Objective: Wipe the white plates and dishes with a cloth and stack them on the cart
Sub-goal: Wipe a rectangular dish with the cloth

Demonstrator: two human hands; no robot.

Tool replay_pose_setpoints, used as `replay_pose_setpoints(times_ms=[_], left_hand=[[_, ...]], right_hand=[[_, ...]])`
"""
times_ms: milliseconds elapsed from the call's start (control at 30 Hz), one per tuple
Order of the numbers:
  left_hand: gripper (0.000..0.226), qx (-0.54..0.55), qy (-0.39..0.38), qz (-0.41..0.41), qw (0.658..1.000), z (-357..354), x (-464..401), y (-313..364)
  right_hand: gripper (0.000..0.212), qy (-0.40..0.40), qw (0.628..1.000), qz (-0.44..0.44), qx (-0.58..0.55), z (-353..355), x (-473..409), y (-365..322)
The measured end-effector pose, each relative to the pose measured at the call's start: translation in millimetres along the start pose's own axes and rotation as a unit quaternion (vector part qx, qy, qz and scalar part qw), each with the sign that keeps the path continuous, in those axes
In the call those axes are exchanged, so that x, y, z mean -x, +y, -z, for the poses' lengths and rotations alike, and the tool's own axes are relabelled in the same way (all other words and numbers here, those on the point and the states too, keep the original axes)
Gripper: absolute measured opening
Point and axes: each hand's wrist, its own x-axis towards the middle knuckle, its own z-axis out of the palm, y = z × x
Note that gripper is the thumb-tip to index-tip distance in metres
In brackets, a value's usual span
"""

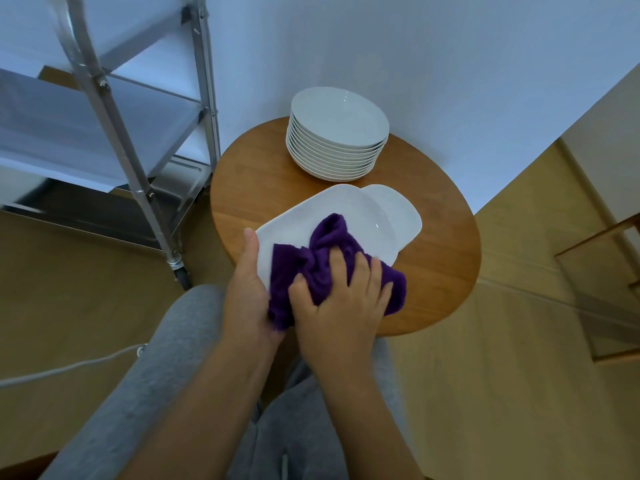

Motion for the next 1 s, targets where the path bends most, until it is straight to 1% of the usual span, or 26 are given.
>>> replay_pose_setpoints(times_ms=[33,100,167,267,333,433,467,500,567,600,667,733,800,867,900,933,1000], left_hand=[[0.047,0.001,-0.020,-0.005,1.000,0.5,0.7,-0.4],[0.048,0.000,-0.036,-0.007,0.999,3.0,2.1,0.8],[0.052,0.006,-0.039,0.014,0.999,5.7,2.2,2.6],[0.063,0.032,-0.028,0.049,0.998,6.5,1.6,6.9],[0.058,0.027,-0.020,0.046,0.998,5.1,0.6,9.9],[0.054,0.022,-0.052,0.072,0.996,-0.2,2.0,11.9],[0.055,0.016,-0.069,0.079,0.994,-1.1,2.5,12.9],[0.056,0.004,-0.084,0.076,0.994,-1.7,2.8,15.2],[0.052,-0.022,-0.097,0.052,0.994,-1.5,1.8,21.3],[0.049,-0.035,-0.092,0.040,0.994,-1.6,1.5,24.3],[0.042,-0.058,-0.081,0.023,0.995,-4.1,3.8,25.8],[0.040,-0.081,-0.088,0.025,0.992,-8.8,7.6,19.4],[0.038,-0.096,-0.098,0.019,0.990,-14.4,14.4,10.3],[0.039,-0.097,-0.109,-0.003,0.989,-18.4,19.9,5.9],[0.043,-0.093,-0.117,-0.019,0.989,-19.3,21.2,5.4],[0.045,-0.084,-0.125,-0.036,0.988,-18.3,22.4,6.0],[0.044,-0.052,-0.132,-0.056,0.988,-12.2,26.2,10.0]], right_hand=[[0.065,-0.008,1.000,0.016,-0.010,0.1,0.4,-2.4],[0.060,-0.026,0.997,0.045,-0.052,3.0,-0.7,-2.7],[0.054,-0.044,0.989,0.078,-0.116,8.7,0.8,0.2],[0.052,-0.113,0.967,0.158,-0.167,20.0,3.9,12.4],[0.047,-0.155,0.949,0.226,-0.156,30.1,-1.5,26.5],[0.042,-0.204,0.929,0.287,-0.114,48.5,-16.7,45.1],[0.041,-0.194,0.929,0.299,-0.096,54.1,-20.8,50.5],[0.043,-0.167,0.935,0.304,-0.081,59.4,-24.5,56.1],[0.053,-0.089,0.956,0.274,-0.060,68.6,-31.8,64.6],[0.061,-0.058,0.969,0.233,-0.055,71.8,-35.7,65.4],[0.071,-0.032,0.991,0.112,-0.063,74.0,-42.3,57.3],[0.063,-0.012,0.995,-0.008,-0.096,67.3,-49.5,39.7],[0.053,0.030,0.989,-0.087,-0.118,56.4,-53.4,16.1],[0.057,0.053,0.984,-0.104,-0.137,44.2,-48.9,-6.3],[0.062,0.049,0.984,-0.088,-0.148,37.7,-44.0,-16.4],[0.067,0.039,0.986,-0.052,-0.156,31.3,-37.3,-25.6],[0.072,0.011,0.984,0.053,-0.169,20.2,-20.6,-39.9]])
